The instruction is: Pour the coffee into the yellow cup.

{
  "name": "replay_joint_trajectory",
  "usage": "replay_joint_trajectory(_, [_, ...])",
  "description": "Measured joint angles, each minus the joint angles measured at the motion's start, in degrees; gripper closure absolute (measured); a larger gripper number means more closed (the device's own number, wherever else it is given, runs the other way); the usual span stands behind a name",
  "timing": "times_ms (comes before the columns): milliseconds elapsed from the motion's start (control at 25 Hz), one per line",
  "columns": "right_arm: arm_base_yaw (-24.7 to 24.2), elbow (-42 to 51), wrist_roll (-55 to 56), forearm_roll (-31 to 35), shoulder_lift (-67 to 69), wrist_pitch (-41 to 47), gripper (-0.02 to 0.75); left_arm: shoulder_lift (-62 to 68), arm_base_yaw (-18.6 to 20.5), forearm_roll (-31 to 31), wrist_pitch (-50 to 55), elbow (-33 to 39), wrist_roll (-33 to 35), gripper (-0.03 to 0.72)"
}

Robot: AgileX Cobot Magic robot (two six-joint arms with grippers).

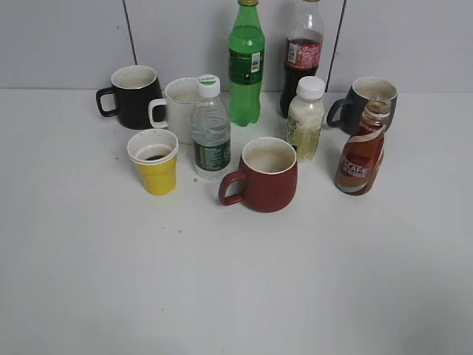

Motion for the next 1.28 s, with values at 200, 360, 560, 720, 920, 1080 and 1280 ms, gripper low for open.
replay_joint_trajectory(200, [0.0, 0.2, -0.1, 0.1, -0.3, -0.1, 0.151, 0.0, 0.0, -0.7, -2.9, 2.1, 0.0, 0.262])
replay_joint_trajectory(360, [0.0, 0.3, -0.1, 0.1, -0.3, -0.1, 0.151, 0.0, 0.0, -1.1, -3.3, 2.1, 0.0, 0.284])
replay_joint_trajectory(560, [0.0, 0.4, -0.1, 0.1, -0.3, -0.1, 0.151, -0.1, 0.0, -1.1, -3.3, 2.1, 0.0, 0.3])
replay_joint_trajectory(720, [0.0, 0.4, -0.1, 0.1, -0.3, -0.1, 0.152, -0.1, 0.0, -1.8, -3.3, 2.1, 0.0, 0.324])
replay_joint_trajectory(920, [0.0, 0.4, -0.1, 0.1, -0.3, -0.1, 0.152, -0.1, 0.0, -2.3, -3.3, 2.1, 0.0, 0.357])
replay_joint_trajectory(1080, [0.0, 0.4, -0.1, 0.1, -0.3, -0.1, 0.152, -0.1, 0.0, -2.4, -3.3, 2.1, 0.0, 0.388])
replay_joint_trajectory(1280, [0.0, 0.4, -0.2, 0.1, -0.3, -0.1, 0.152, -0.1, 0.0, -2.5, -3.3, 2.1, 0.0, 0.396])
